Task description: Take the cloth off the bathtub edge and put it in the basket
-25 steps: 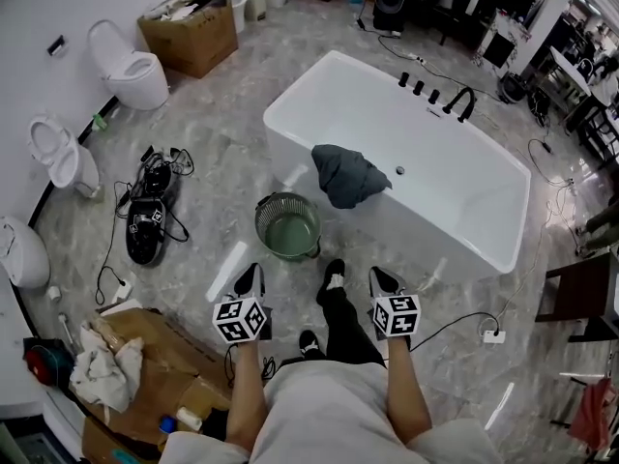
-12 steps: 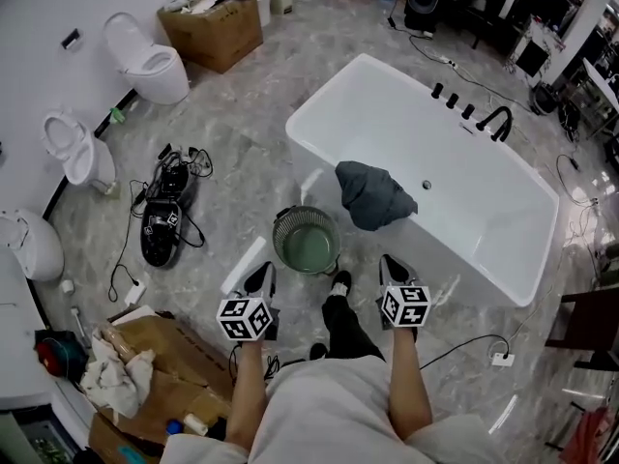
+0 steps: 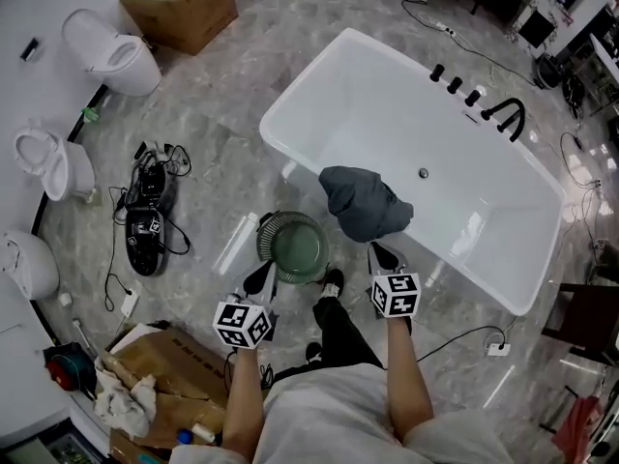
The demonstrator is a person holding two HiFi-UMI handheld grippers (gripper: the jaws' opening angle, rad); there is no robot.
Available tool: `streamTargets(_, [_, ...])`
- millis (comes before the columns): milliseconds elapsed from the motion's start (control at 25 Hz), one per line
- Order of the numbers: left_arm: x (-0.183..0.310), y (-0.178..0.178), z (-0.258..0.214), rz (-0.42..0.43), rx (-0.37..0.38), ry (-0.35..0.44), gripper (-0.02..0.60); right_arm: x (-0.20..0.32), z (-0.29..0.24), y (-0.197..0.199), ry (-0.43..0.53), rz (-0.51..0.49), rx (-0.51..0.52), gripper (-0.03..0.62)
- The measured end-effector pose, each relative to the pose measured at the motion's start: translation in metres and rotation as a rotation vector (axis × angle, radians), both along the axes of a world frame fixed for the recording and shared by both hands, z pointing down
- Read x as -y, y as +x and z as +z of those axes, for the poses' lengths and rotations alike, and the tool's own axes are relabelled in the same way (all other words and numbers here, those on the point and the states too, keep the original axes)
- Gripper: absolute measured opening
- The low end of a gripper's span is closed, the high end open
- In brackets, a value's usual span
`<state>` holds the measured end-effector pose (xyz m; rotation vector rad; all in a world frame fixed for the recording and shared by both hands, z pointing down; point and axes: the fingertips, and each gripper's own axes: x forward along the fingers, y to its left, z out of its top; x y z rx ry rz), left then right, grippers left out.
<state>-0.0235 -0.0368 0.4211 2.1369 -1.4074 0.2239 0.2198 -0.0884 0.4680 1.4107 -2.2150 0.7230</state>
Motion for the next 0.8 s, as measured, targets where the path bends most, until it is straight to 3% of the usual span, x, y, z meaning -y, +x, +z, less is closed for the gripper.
streamTargets(120, [0.039,0.024,0.004,0.058,0.027,0.053,0.055,0.039,0.015,0.017,-0.013,0.034,0.015,0.002])
streamTargets(240, [0.079,0.037,0.005,0.075,0.024,0.12,0.055,0.086,0.02,0.034,0.0,0.222,0.187,0.002])
streamTargets(320, [0.102,0.046,0.014,0.071,0.022,0.124,0.055,0.118,0.02,0.041,0.028,0.31,0.255,0.002])
streamTargets(400, [0.122,0.059,0.027,0.084,0.031,0.109,0.055,0.146,0.025,0.041,0.063,0.28,0.192,0.002])
streamTargets(520, [0.149,0.075,0.055,0.097,0.073,0.081,0.055,0.173,0.048,0.045,0.093,0.155,0.038,0.002])
streamTargets(800, [0.165,0.11,0.157,0.192,0.115,-0.047,0.057,0.169,0.139,0.062,0.053,-0.034,-0.151,0.022])
